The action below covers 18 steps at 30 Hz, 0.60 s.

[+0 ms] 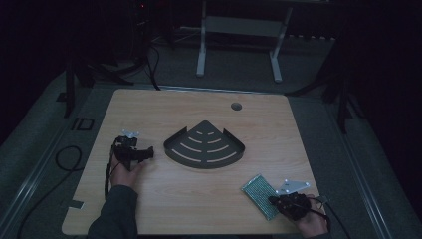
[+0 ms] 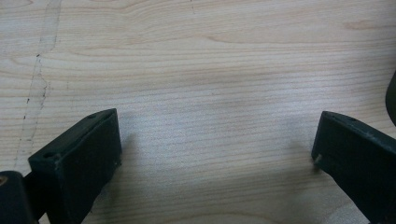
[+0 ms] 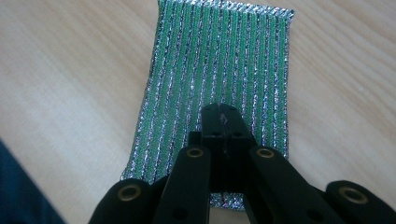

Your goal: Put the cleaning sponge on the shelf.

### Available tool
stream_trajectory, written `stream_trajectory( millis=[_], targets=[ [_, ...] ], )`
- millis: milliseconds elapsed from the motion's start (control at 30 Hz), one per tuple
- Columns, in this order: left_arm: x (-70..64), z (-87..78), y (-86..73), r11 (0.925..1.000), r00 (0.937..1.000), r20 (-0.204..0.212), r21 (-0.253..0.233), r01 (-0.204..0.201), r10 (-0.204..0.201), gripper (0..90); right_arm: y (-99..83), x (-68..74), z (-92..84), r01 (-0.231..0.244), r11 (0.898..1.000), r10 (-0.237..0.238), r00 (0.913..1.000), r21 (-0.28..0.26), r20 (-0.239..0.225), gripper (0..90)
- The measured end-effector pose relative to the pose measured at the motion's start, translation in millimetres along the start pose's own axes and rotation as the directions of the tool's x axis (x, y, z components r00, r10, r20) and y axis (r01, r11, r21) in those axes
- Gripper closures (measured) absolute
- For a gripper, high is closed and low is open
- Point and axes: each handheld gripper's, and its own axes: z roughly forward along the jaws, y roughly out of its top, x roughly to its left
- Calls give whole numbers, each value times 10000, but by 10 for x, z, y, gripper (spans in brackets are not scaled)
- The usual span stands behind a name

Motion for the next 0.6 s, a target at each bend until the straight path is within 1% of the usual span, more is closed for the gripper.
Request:
stream_trajectory(
  millis=[133,233,367,433,467,600],
  targets=[
    [0,0,0,10000,10000,3,-2,0,0,17,80,-40,52,136,9999,-135,9999,56,-40,897],
    [0,0,0,10000,10000,2,-2,1,-1,17,128,-74,90,342,9994,-342,9994,-3,-106,896],
    [0,0,0,10000,10000,0,1,0,0,17,178,-126,126,484,9988,-485,9986,-26,-213,894],
    [0,0,0,10000,10000,2,-1,0,0,17,204,-150,136,629,9980,-629,9979,-6,-147,875],
    [0,0,0,10000,10000,2,0,-1,1,17,216,-162,145,654,9979,-654,9978,0,-111,875],
    [0,0,0,10000,10000,3,-2,1,-1,17,256,-211,180,515,9987,-516,9986,-64,-136,877]
  ],
)
